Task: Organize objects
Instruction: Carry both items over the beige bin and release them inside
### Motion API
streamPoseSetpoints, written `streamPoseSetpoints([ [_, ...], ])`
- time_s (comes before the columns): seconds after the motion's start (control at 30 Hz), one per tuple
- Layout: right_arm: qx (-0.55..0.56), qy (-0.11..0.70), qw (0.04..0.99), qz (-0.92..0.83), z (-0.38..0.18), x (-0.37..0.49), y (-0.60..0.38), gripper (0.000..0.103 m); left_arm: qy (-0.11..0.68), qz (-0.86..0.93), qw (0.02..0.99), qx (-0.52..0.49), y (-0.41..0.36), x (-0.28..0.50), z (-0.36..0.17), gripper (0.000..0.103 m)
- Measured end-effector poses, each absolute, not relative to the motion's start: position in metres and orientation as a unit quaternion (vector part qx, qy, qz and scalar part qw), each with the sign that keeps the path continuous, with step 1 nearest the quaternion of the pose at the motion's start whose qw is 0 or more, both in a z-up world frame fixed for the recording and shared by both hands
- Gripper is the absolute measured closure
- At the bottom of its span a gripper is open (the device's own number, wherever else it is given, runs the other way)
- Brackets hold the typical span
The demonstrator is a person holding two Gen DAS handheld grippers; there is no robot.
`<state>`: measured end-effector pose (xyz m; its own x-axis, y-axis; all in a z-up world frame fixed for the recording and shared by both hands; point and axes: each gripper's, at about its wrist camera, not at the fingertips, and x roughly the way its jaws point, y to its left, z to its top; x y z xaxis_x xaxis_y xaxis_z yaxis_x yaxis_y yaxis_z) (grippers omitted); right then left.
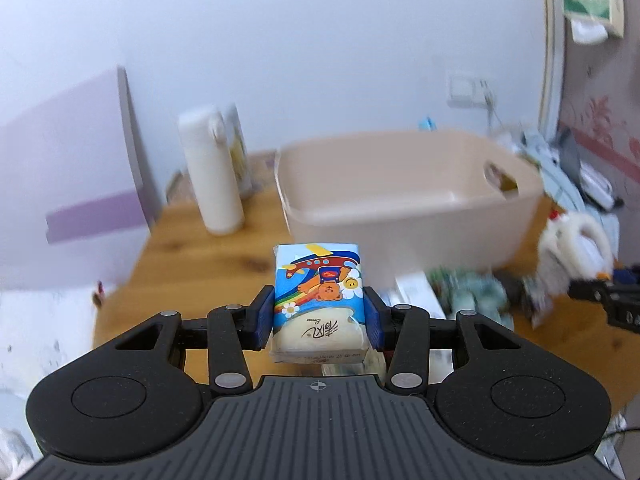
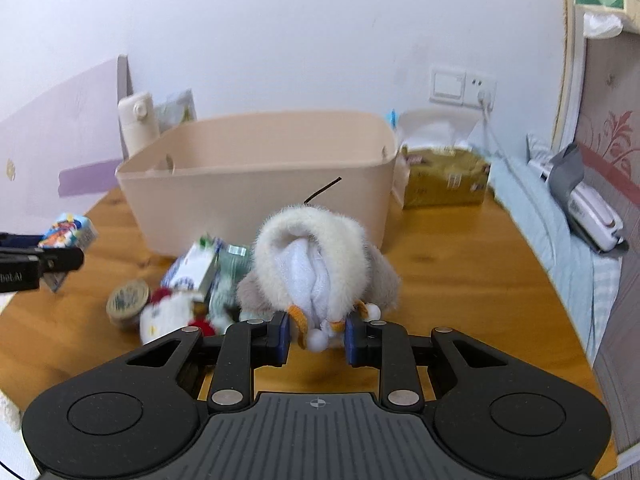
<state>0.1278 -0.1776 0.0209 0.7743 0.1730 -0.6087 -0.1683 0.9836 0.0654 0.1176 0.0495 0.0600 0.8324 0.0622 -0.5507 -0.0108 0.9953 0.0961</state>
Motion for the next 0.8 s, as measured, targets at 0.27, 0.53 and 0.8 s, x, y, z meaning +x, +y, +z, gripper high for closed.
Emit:
streamPoseSetpoints([
  [0.27, -0.001, 0.295, 0.953, 0.072, 0.048, 0.152, -0.186, 0.078, 0.269, 0.014, 0.963, 0.014, 0.054, 0.160, 0.087, 0.057],
  [0.53, -0.008, 0.261, 0.963, 0.065, 0.076, 0.182, -0.180, 0.078, 0.273, -0.015, 0.962, 0.001, 0.035, 0.206, 0.098, 0.057],
  [0.8, -0.015, 0.245, 0.967, 0.072, 0.084, 0.220, -0.165, 0.078, 0.288, -0.011, 0.957, 0.006, 0.021, 0.253, 0.091, 0.057],
])
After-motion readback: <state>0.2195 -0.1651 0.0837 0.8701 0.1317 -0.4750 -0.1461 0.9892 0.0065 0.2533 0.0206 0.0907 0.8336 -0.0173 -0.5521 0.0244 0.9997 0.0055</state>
